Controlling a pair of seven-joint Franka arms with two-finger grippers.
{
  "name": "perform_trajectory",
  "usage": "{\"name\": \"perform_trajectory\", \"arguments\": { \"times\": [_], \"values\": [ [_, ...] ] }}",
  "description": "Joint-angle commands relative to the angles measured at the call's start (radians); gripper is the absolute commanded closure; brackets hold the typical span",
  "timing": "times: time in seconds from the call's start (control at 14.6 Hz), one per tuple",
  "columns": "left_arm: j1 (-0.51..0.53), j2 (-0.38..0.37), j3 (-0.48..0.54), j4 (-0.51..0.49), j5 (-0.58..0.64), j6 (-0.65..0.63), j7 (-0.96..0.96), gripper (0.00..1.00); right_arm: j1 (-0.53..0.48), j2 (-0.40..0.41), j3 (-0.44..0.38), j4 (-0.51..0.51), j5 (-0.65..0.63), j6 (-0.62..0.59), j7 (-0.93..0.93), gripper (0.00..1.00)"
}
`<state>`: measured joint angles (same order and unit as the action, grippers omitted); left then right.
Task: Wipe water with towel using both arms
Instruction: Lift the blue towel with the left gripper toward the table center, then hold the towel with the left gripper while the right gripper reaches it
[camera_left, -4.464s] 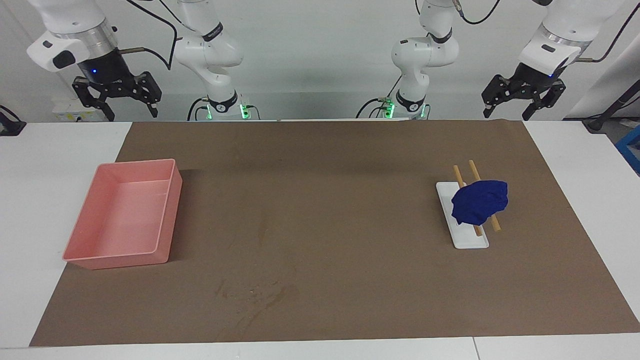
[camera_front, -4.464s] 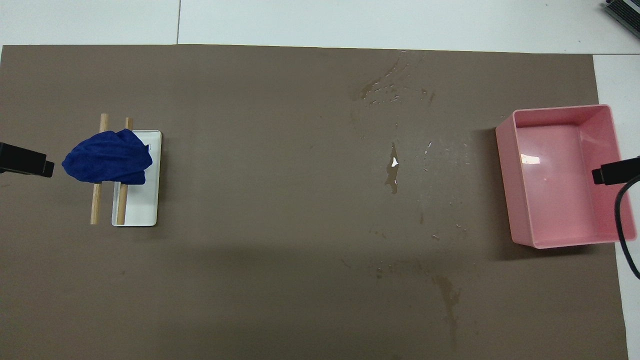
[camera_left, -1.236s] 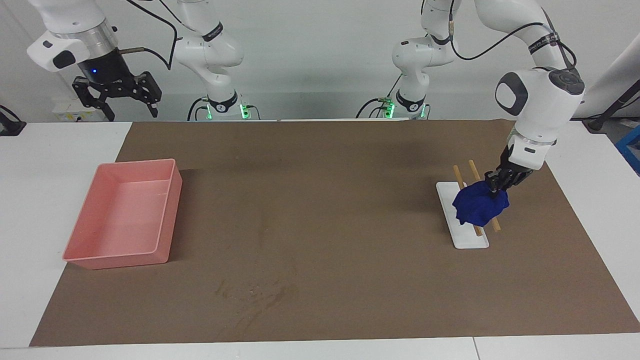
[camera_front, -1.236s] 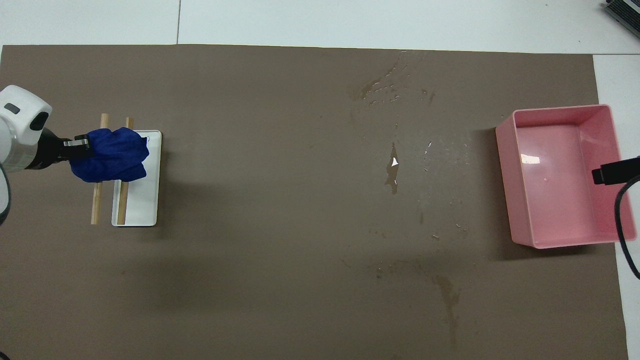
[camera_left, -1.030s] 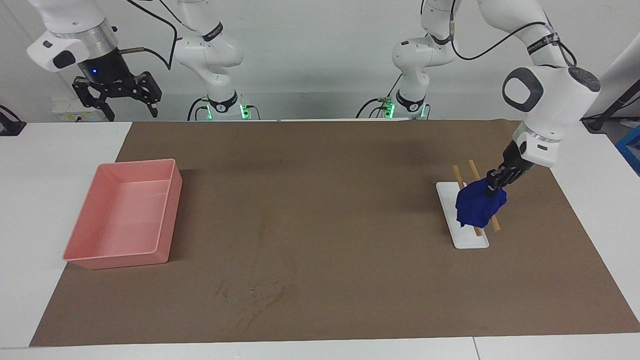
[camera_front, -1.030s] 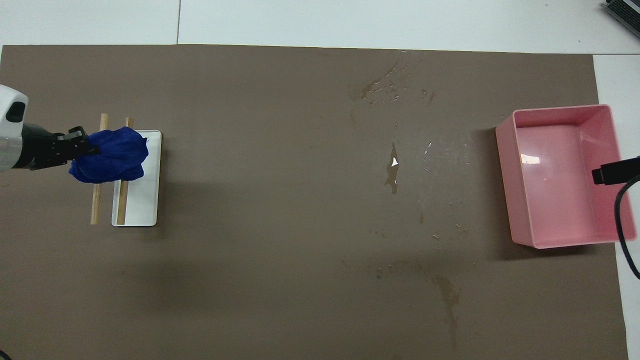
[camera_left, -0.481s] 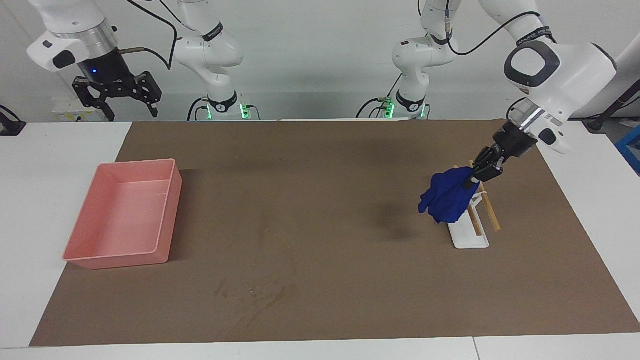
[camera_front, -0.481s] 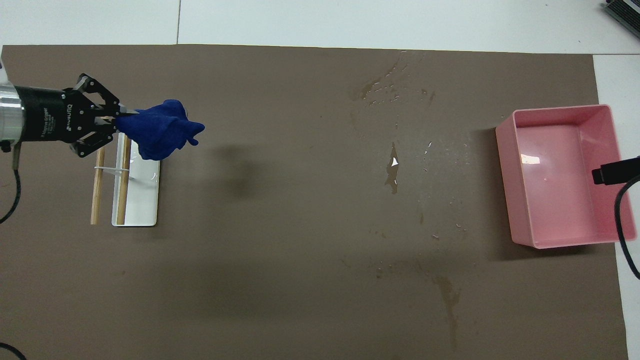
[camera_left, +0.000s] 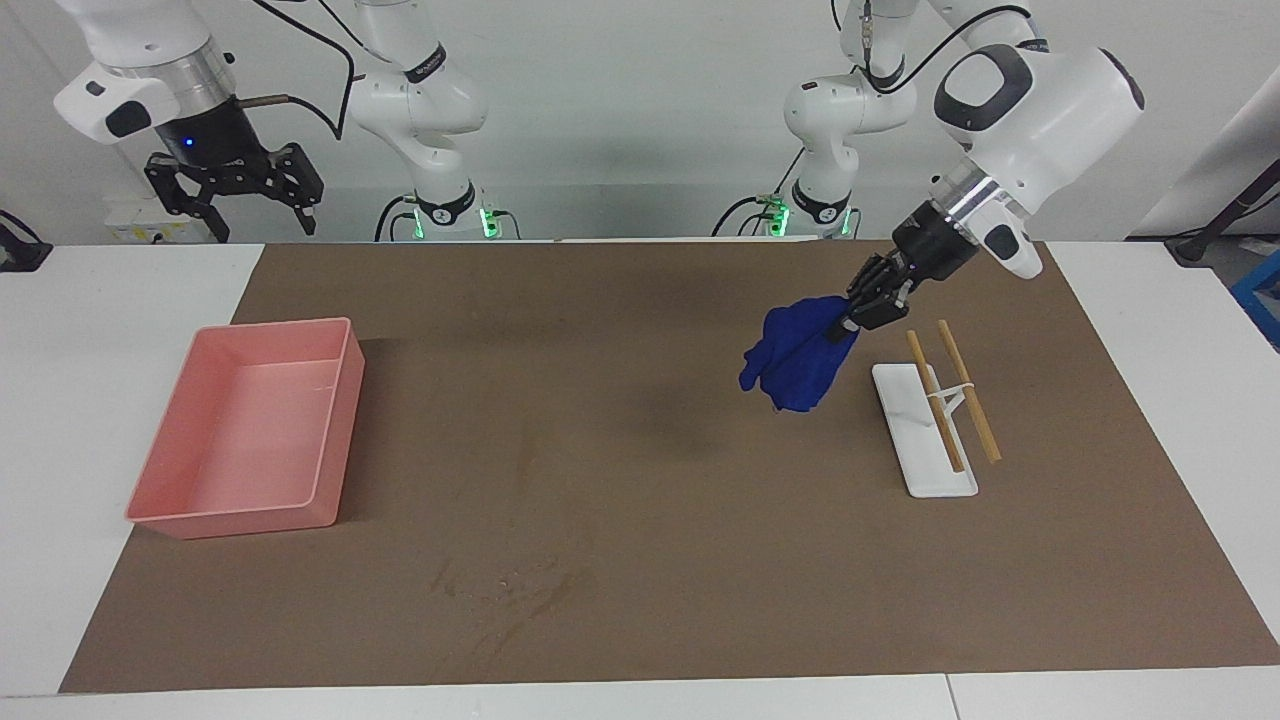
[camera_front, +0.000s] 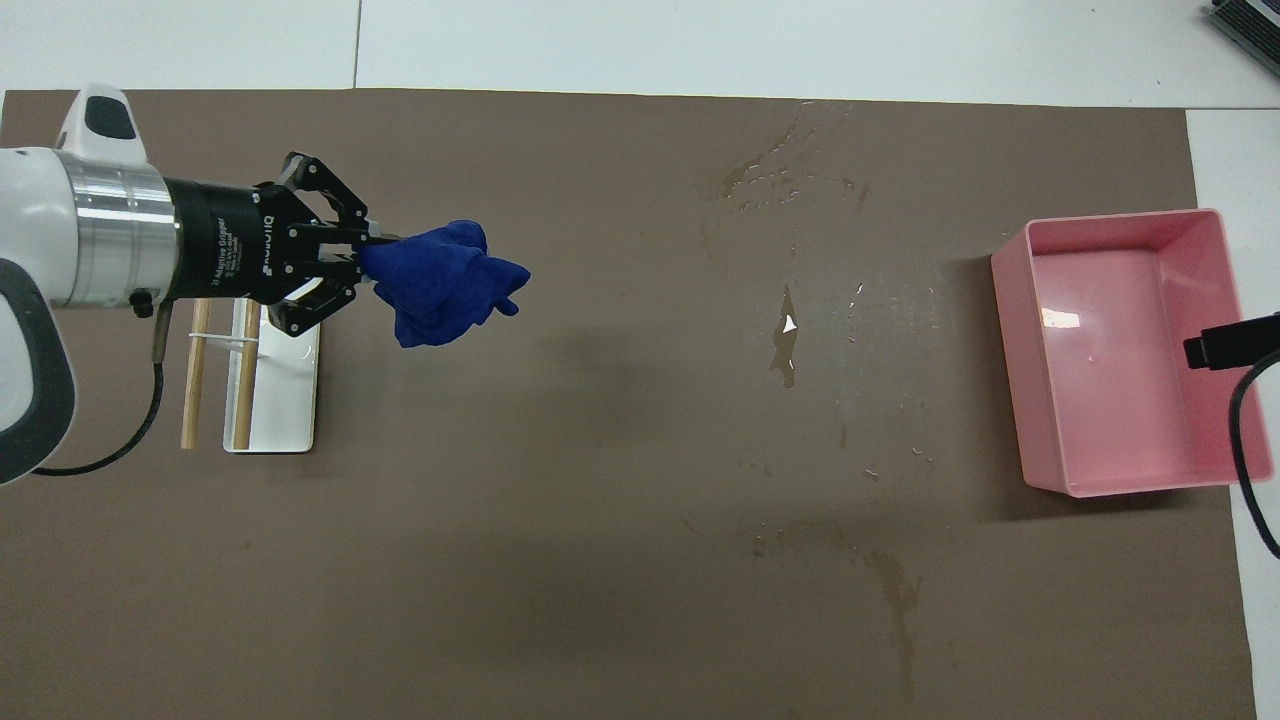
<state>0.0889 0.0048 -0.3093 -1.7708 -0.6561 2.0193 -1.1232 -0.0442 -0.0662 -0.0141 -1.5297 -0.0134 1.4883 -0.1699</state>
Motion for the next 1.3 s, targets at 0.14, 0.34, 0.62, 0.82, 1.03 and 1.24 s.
{"name": "perform_trajectory", "arguments": {
  "times": [0.14, 0.34, 0.62, 0.82, 1.03, 1.24],
  "values": [
    [-0.086, -0.026, -0.036, -0.018, -0.023, 0.025, -0.139, 1.0, -0.005, -0.012, -0.001, -0.007, 0.016, -0.013, -0.008, 0.0],
    [-0.172, -0.04, -0.036, -0.061, -0.022, 0.122, -0.216, 1.0, -0.002, -0.012, 0.0, -0.007, 0.016, -0.013, -0.008, 0.0],
    [-0.247, -0.057, -0.036, -0.113, -0.022, 0.231, -0.27, 1.0, 0.0, -0.014, 0.016, -0.007, 0.024, -0.025, -0.039, 0.0],
    [-0.258, -0.057, -0.036, -0.114, -0.022, 0.248, -0.284, 1.0, 0.001, -0.018, 0.085, -0.01, 0.044, -0.004, -0.076, 0.0],
    [-0.258, -0.057, -0.036, -0.121, -0.022, 0.253, -0.284, 1.0, 0.003, -0.075, 0.088, -0.203, 0.231, 0.205, 0.124, 0.0],
    [-0.265, -0.057, -0.036, -0.121, -0.022, 0.254, -0.284, 1.0, 0.004, -0.077, 0.088, -0.3, 0.413, 0.262, 0.448, 0.0]
  ]
}}
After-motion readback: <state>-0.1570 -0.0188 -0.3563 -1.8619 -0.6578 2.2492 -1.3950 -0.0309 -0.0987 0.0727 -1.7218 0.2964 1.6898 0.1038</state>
